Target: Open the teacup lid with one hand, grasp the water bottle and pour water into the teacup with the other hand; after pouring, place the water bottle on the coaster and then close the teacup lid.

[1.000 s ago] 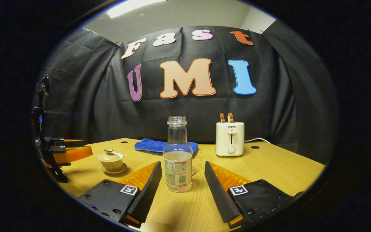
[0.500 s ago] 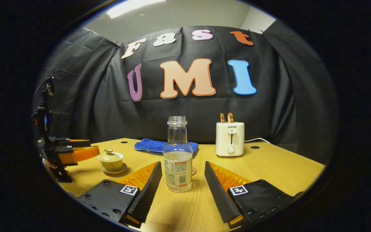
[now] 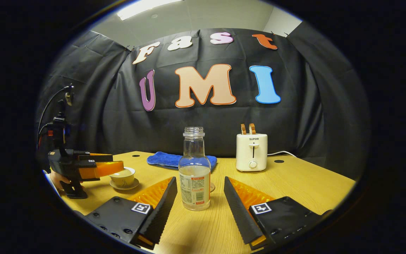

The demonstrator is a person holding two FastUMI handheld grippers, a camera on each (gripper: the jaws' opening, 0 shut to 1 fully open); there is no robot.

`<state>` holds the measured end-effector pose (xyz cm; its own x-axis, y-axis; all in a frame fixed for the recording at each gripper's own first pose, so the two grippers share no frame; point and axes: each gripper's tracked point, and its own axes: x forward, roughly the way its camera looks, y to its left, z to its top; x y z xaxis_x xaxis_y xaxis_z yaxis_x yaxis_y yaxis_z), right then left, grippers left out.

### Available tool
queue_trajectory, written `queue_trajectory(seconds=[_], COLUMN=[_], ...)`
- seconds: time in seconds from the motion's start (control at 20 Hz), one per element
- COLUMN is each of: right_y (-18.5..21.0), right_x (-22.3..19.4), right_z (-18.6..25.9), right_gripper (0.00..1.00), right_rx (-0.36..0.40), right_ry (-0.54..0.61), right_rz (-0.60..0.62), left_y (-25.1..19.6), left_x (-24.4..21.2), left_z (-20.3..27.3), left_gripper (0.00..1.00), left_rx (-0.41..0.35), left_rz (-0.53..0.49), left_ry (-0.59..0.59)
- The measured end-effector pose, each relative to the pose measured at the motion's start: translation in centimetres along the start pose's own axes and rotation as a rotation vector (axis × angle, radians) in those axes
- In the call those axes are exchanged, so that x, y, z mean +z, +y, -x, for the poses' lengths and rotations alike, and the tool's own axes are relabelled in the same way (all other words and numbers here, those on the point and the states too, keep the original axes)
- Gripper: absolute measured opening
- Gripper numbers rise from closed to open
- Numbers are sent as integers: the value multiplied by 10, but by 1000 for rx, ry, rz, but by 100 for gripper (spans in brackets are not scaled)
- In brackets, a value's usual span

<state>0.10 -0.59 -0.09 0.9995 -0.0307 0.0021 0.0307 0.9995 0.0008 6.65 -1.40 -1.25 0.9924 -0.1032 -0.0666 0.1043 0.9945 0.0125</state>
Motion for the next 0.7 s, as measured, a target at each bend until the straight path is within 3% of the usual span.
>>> queue_trajectory(seconds=[0.7], right_y=[-1], right_x=[-1], right_z=[0], right_gripper=[87], right_rx=[2], right_ry=[-1], right_rz=[0], left_y=[-4], left_x=[-19], left_z=[-22], left_gripper=[75], left_rx=[-36], left_rz=[-50], left_ry=[128])
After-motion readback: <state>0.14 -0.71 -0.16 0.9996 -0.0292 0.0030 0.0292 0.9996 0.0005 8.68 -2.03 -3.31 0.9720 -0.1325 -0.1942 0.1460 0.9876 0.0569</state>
